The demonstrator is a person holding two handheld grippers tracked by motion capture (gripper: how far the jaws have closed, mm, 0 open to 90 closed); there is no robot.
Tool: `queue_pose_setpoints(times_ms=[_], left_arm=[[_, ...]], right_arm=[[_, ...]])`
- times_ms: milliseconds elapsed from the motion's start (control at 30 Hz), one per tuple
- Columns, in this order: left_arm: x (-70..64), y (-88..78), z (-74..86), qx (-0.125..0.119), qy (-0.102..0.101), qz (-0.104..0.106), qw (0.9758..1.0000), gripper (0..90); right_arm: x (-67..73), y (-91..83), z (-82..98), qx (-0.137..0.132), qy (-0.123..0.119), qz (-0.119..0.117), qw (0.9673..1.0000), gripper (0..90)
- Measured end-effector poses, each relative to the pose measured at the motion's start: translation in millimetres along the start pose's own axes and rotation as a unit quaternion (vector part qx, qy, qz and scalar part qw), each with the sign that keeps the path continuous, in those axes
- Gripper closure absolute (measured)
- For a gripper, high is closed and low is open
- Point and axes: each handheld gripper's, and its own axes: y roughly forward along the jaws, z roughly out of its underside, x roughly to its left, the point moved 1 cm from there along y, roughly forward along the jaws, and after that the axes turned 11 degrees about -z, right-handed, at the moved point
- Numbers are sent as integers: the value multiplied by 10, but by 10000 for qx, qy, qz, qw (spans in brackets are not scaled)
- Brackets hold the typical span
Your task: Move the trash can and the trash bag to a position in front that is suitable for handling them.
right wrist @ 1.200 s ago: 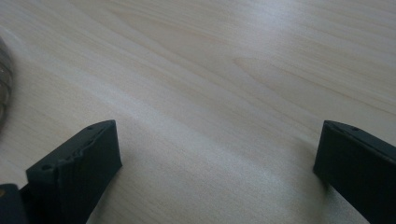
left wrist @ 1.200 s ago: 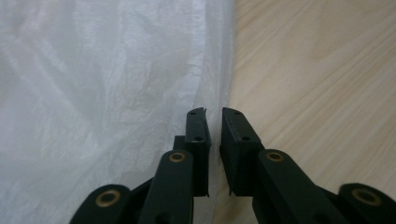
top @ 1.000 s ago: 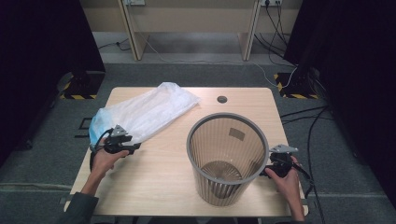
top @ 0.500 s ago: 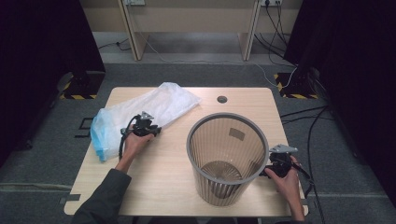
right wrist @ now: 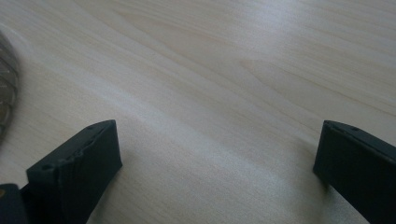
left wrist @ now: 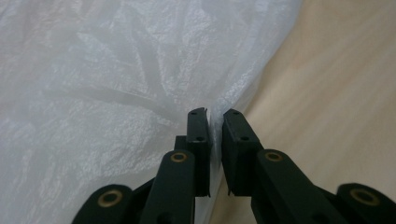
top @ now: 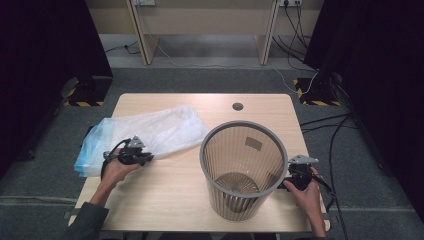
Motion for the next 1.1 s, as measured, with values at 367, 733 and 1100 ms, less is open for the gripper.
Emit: queue_pose_setpoints(times_ms=[367, 733, 1100], left_arm=[[-219, -76, -375, -642, -72, -73, 9979, 377], [-617, 669, -903, -379, -696, 313, 9964, 311], [-633, 343, -617, -302, 193, 381, 9986, 774]], right_arm=[[11, 10, -8, -7, 2, -5, 10000, 5], [15, 10, -7, 4, -19, -27, 10000, 5], [16, 10, -7, 5, -24, -32, 10000, 6]])
